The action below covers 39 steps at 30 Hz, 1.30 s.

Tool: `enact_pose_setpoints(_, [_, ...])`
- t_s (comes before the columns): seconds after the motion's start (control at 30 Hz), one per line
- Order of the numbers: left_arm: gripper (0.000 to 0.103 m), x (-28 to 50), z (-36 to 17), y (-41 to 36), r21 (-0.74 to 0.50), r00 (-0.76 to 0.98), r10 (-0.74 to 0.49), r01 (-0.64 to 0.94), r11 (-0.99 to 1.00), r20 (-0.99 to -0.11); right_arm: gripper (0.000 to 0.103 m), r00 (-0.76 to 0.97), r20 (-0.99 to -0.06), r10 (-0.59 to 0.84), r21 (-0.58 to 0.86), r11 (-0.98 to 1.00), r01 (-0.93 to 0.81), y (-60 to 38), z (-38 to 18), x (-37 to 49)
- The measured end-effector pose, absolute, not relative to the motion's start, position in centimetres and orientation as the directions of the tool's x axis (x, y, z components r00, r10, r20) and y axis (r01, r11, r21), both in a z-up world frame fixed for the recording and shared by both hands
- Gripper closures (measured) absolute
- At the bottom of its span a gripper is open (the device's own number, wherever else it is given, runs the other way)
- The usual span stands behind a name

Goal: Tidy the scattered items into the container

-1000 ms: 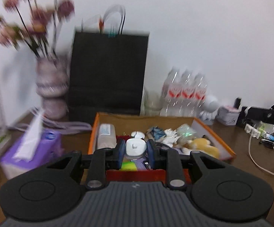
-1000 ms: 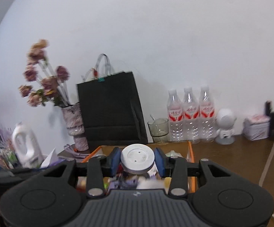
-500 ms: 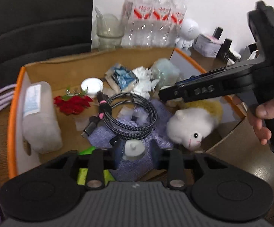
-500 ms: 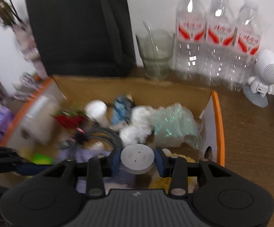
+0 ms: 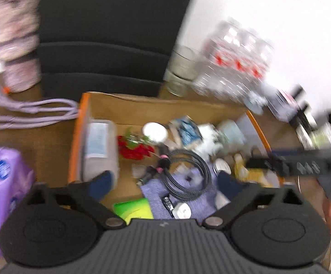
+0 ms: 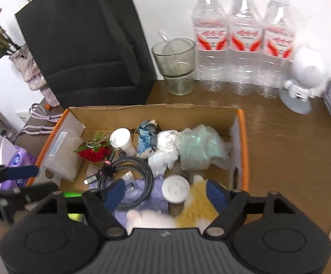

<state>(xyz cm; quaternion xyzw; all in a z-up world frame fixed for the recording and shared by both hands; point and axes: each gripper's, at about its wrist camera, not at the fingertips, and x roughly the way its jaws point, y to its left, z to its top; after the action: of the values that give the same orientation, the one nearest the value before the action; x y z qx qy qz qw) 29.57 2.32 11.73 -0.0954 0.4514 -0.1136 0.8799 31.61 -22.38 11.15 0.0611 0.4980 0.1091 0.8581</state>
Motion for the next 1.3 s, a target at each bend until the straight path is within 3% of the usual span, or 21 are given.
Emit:
enact_pose_setpoints(0.1, [0.000, 28.8, 13.0, 2.9, -0.266, 0.554, -0.194, -0.053, 0.962, -0.810, 0.014, 0.448, -0.859, 0.248, 0.245, 0.967, -0.065, -23.1, 13.1, 30.0])
enact_pose_setpoints(0.37, [0.000, 23.1, 16.5, 0.8, -0.088, 0.604, -0.080, 0.016, 0.996, -0.793, 0.014, 0.447, -0.882, 0.150, 0.165, 0.986, -0.003, -22.0, 15.5, 24.6])
enact_pose_setpoints(0.43, [0.000, 21.4, 17.0, 0.0, -0.024, 0.661, -0.030, 0.019, 1.000, -0.750, 0.014, 0.523, -0.846, 0.100, 0.114, 0.993, -0.005, -21.4, 15.9, 22.8])
enact_pose_setpoints(0.5, [0.000, 18.8, 17.3, -0.5, 0.038, 0.774, 0.009, 0.019, 0.999, -0.634, 0.014, 0.674, -0.736, 0.064, 0.073, 0.997, -0.016, -20.9, 15.9, 20.3])
enact_pose_setpoints(0.6, [0.000, 15.1, 16.1, -0.3, 0.024, 0.879, 0.019, -0.008, 1.000, -0.476, 0.014, 0.848, -0.528, 0.044, 0.050, 0.999, -0.020, -20.4, 13.9, 15.5])
enact_pose_setpoints(0.73, [0.000, 13.3, 14.0, -0.5, -0.009, 0.882, -0.008, 0.004, 1.000, -0.472, 0.016, 0.842, -0.531, 0.093, 0.132, 0.991, -0.027, -20.5, 11.6, 13.8])
enact_pose_setpoints(0.93, [0.000, 10.1, 13.1, -0.9, 0.004, 0.923, -0.018, 0.021, 1.000, -0.385, 0.015, 0.869, -0.483, 0.107, 0.114, 0.992, -0.059, -20.1, 11.3, 11.1])
enact_pose_setpoints(1.17, [0.000, -1.6, 9.4, 0.5, -0.023, 0.952, -0.093, 0.090, 0.996, -0.293, 0.009, 0.910, -0.394, 0.130, 0.145, 0.986, -0.078, -20.5, 7.7, 0.4])
enact_pose_setpoints(1.3, [0.000, -7.8, 6.2, 0.4, -0.021, 0.935, -0.074, 0.071, 0.997, -0.347, 0.009, 0.892, -0.426, 0.153, 0.208, 0.976, -0.068, -20.8, 5.0, -5.9])
